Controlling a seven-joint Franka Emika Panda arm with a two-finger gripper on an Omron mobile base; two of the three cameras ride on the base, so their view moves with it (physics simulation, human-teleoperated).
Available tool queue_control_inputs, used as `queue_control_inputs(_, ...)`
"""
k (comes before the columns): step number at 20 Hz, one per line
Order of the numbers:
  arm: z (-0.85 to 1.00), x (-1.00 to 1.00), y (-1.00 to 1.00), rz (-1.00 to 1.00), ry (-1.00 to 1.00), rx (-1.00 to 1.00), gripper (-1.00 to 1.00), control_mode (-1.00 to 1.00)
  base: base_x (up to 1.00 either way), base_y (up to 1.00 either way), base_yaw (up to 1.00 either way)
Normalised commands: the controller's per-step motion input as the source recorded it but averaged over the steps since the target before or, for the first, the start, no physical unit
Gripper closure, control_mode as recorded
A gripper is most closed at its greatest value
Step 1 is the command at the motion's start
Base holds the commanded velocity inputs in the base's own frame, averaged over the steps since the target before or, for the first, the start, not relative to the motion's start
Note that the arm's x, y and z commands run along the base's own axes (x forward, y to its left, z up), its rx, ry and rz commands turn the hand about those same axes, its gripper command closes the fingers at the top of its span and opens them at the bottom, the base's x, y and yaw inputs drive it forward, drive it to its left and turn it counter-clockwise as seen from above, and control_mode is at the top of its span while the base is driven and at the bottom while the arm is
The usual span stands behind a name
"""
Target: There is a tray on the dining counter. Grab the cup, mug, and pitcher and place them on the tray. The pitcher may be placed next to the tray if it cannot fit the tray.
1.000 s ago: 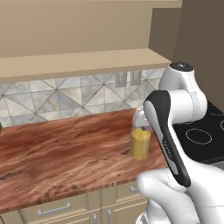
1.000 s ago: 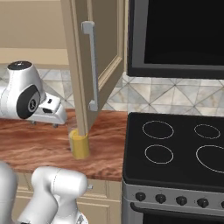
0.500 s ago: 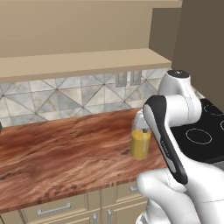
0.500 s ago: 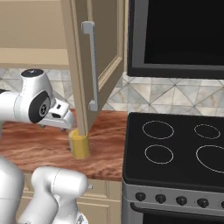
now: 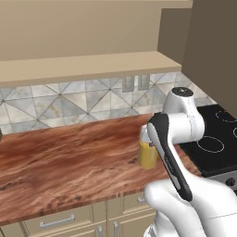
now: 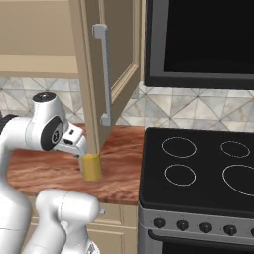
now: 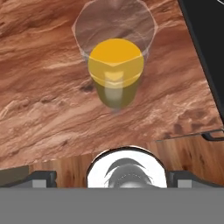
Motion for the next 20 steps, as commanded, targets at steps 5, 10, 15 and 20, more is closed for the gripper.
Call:
queue_control_inputs(5, -0.22, 0.27, 0.0, -0.01, 0.0, 0.0, -1.0, -1.0, 0.0, 0.0, 0.0)
queue_control_inputs(10, -0.2, 0.27, 0.0, 0.0, 0.0, 0.0, -1.0, -1.0, 0.0, 0.0, 0.0)
queue_control_inputs(15, -0.19, 0.23, 0.0, 0.0, 0.0, 0.0, -1.0, -1.0, 0.0, 0.0, 0.0)
queue_control_inputs(20, -0.18, 0.26, 0.0, 0.0, 0.0, 0.0, -1.0, -1.0, 0.0, 0.0, 0.0)
